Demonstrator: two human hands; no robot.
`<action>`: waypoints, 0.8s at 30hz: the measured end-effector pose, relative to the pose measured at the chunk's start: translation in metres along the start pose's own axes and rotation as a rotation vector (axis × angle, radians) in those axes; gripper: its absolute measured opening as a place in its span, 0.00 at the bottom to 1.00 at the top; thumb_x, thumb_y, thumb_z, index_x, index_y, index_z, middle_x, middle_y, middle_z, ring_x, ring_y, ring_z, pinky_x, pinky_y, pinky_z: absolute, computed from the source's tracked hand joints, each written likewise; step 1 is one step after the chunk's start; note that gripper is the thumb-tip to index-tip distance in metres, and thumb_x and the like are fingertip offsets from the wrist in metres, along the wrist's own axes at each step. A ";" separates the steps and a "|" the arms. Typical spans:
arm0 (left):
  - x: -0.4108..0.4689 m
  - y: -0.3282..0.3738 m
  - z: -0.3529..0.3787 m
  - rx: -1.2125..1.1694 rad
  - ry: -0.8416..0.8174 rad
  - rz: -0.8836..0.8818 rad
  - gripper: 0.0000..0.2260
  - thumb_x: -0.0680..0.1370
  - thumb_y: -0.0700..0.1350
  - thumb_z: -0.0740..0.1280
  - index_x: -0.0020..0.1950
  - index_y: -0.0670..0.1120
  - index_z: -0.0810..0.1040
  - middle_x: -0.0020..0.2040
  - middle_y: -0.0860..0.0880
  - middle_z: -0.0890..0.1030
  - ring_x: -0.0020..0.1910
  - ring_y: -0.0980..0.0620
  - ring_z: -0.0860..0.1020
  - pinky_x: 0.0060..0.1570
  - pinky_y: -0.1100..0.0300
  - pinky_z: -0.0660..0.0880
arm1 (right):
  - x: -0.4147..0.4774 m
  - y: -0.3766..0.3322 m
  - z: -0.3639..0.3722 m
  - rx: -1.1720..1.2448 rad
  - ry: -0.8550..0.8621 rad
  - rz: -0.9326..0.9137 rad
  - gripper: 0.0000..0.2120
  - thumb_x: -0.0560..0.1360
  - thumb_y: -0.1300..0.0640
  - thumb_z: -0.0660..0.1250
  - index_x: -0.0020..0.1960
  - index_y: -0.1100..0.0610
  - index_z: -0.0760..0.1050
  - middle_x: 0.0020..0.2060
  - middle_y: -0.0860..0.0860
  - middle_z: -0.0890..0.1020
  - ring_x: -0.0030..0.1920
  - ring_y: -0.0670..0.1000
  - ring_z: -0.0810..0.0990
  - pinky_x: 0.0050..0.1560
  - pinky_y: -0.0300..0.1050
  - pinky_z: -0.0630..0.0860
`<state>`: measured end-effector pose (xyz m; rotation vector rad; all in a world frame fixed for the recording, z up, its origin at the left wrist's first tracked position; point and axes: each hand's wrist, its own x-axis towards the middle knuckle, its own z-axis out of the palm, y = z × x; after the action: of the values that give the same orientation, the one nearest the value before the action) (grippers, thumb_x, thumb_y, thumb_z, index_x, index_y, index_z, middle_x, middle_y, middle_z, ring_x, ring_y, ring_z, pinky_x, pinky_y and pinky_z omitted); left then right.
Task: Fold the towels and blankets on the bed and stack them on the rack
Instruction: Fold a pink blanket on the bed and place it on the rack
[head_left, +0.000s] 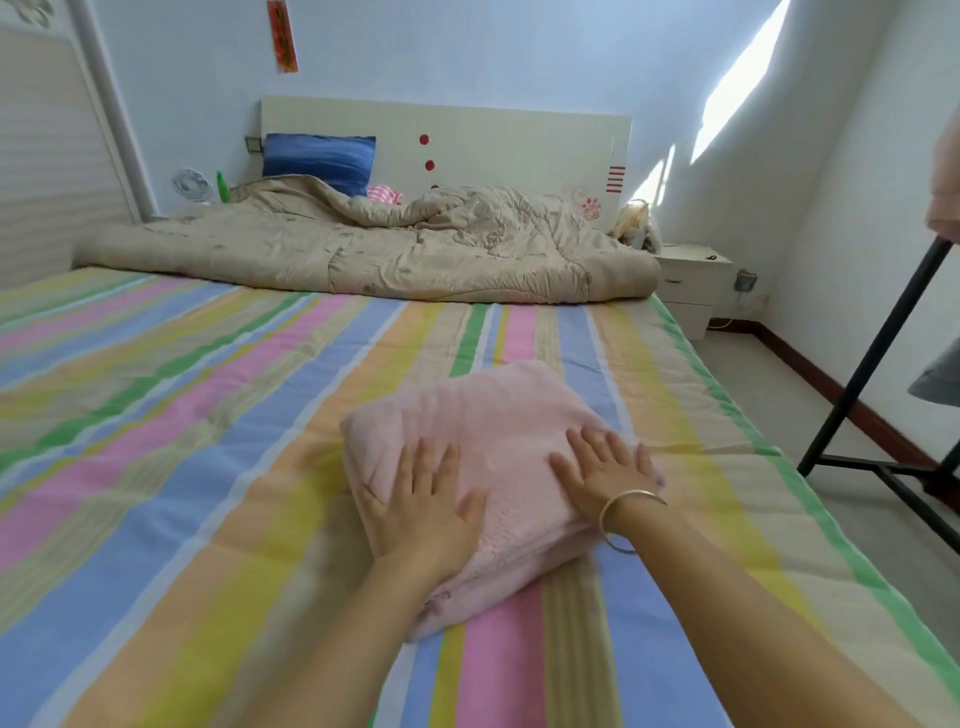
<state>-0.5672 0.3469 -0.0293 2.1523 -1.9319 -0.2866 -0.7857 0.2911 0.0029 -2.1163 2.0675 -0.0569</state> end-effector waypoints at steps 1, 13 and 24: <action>-0.003 0.002 -0.004 -0.055 0.032 0.010 0.33 0.76 0.68 0.39 0.79 0.58 0.43 0.78 0.57 0.38 0.77 0.55 0.36 0.74 0.38 0.41 | 0.004 0.005 -0.006 0.040 -0.025 0.046 0.31 0.78 0.33 0.40 0.78 0.42 0.48 0.78 0.44 0.45 0.78 0.54 0.41 0.75 0.58 0.38; -0.003 -0.042 -0.025 -1.314 -0.098 -0.634 0.38 0.59 0.49 0.84 0.64 0.44 0.71 0.57 0.44 0.80 0.55 0.42 0.80 0.57 0.44 0.77 | 0.026 0.045 -0.009 0.557 -0.067 0.171 0.36 0.74 0.33 0.60 0.73 0.54 0.62 0.68 0.56 0.73 0.65 0.58 0.73 0.62 0.48 0.69; 0.041 -0.085 -0.120 -0.996 -0.321 -0.516 0.14 0.71 0.43 0.73 0.52 0.38 0.78 0.44 0.39 0.81 0.41 0.43 0.79 0.45 0.53 0.78 | -0.025 0.048 -0.012 0.930 -0.670 0.175 0.44 0.58 0.37 0.79 0.66 0.60 0.73 0.58 0.59 0.81 0.61 0.59 0.79 0.64 0.53 0.73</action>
<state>-0.4459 0.3202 0.0597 1.8513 -0.9031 -1.3987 -0.8353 0.3138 0.0095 -1.1643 1.3930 -0.2045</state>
